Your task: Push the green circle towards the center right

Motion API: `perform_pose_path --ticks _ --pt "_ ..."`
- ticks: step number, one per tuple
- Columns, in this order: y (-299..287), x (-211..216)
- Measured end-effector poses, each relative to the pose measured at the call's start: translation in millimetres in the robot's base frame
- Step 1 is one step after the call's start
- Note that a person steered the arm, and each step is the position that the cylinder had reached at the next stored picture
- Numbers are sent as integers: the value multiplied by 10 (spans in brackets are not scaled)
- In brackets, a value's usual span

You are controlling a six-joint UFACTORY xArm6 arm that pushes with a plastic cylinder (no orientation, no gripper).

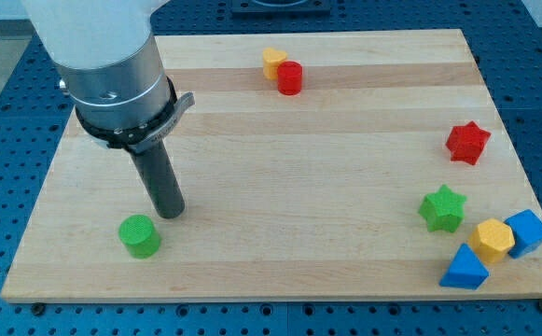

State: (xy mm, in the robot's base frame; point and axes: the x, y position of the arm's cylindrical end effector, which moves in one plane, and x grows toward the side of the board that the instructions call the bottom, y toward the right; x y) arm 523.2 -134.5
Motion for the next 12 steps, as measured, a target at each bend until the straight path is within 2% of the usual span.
perform_pose_path --ticks 1,2,3,4,5,6,10,11,12 --pt "-23 -296" --pt "-380 -561" --pt "-804 -329" --pt "-1074 89" --pt "-1114 380" --pt "-1110 496" --pt "819 522" --pt "1119 547" --pt "736 747"
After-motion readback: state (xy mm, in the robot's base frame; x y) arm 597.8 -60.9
